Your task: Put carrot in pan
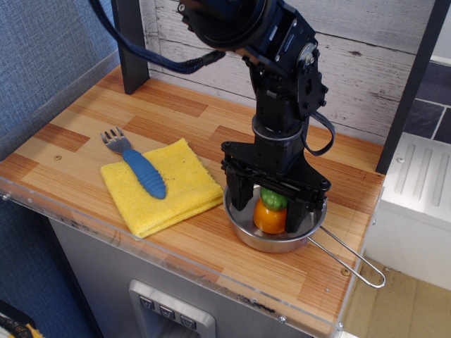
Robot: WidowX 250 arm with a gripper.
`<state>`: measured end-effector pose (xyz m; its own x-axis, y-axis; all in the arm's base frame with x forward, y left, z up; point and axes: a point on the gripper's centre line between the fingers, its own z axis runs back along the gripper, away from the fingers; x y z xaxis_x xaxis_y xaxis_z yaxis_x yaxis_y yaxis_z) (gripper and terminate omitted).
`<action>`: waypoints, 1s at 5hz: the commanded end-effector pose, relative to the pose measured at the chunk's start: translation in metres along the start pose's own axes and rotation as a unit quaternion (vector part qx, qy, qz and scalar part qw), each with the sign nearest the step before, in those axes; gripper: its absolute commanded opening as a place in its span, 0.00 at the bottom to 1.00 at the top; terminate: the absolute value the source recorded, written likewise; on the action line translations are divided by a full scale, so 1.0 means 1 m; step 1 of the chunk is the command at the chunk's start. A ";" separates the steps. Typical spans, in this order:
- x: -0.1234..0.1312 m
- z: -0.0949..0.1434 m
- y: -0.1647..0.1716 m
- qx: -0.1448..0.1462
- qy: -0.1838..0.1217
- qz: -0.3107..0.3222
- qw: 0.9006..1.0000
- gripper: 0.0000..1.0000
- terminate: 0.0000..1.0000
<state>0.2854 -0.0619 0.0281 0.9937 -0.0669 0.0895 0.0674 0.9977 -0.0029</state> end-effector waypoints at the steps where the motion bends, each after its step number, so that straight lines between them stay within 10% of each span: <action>1: 0.006 0.026 0.000 -0.017 -0.054 -0.014 0.998 1.00 0.00; 5: 0.018 0.102 -0.007 0.004 -0.080 -0.039 0.996 1.00 0.00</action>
<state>0.2976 -0.0689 0.1155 0.9706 -0.1400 0.1956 0.1389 0.9901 0.0193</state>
